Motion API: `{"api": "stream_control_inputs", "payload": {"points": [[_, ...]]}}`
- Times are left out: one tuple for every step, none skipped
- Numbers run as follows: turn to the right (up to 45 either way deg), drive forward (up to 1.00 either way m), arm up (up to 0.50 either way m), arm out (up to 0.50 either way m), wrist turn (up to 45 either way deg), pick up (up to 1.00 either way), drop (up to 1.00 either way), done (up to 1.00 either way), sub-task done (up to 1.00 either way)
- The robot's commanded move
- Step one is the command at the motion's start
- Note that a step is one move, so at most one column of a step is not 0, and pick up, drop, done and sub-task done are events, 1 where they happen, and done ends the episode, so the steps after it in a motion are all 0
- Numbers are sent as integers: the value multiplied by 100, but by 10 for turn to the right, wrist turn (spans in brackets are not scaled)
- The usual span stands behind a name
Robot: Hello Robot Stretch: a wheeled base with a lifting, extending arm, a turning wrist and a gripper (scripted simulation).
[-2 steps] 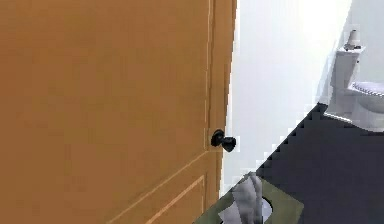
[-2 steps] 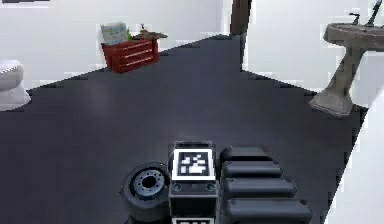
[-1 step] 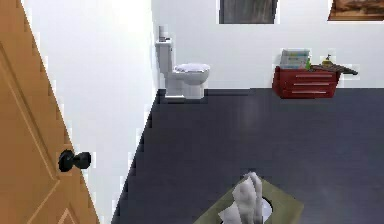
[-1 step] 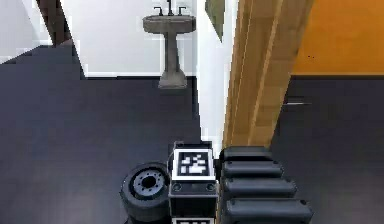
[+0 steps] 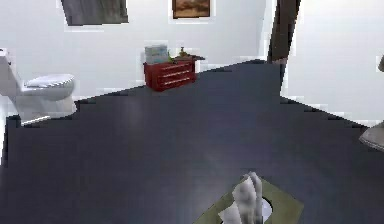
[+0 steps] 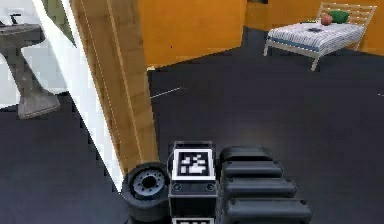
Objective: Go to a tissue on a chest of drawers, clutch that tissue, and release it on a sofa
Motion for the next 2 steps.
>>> {"api": "stream_control_inputs", "payload": {"points": [[0, 30, 0, 0, 0, 0, 0, 0, 0], [150, 0, 0, 0, 0, 0, 0, 0, 0]]}}
